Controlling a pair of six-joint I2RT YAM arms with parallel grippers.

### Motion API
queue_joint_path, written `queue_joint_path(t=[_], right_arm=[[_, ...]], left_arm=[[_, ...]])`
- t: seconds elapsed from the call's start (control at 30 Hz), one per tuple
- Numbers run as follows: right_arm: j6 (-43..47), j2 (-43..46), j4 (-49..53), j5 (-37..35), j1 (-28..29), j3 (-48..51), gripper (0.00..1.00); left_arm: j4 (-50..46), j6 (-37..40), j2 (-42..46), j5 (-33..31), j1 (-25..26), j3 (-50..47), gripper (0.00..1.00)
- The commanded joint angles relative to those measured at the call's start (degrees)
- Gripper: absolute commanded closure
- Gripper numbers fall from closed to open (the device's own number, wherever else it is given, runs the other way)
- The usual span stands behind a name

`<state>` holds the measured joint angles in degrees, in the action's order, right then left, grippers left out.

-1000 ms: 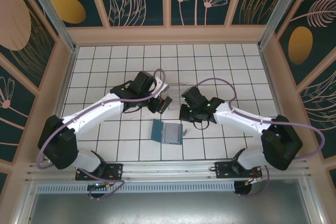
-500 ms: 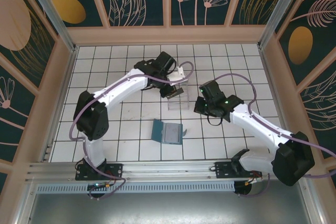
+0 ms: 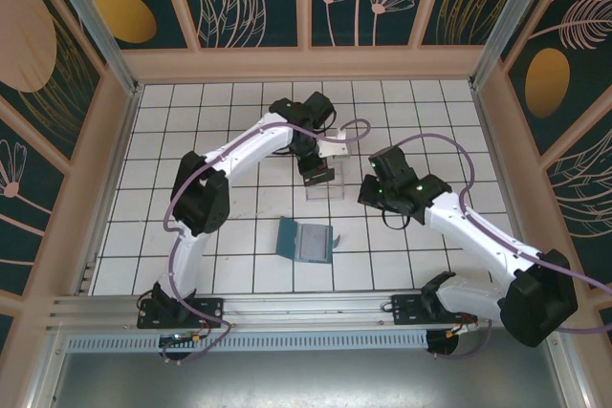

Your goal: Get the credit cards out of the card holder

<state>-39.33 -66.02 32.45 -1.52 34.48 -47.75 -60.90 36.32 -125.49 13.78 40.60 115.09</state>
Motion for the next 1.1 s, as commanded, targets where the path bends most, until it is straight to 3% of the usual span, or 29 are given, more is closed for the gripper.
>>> queue_joint_path(t=[0.0, 0.63, 1.07], right_arm=[[-0.64, 1.84, 1.22, -1.14, -0.54, 1.42, 0.91], [-1.14, 2.78, 0.97, -0.31, -0.51, 2.04, 0.91], [-0.38, 1.14, 0.2, 0.38, -0.64, 2.05, 0.91]], left_arm=[[-4.51, 3.33, -2.77, 1.93, 0.58, 3.13, 1.0], [-3.73, 4.45, -5.41, 6.08, 1.51, 9.03, 1.0], [-0.36, 2.37, -5.87, 7.11, 1.37, 4.81, 1.0]])
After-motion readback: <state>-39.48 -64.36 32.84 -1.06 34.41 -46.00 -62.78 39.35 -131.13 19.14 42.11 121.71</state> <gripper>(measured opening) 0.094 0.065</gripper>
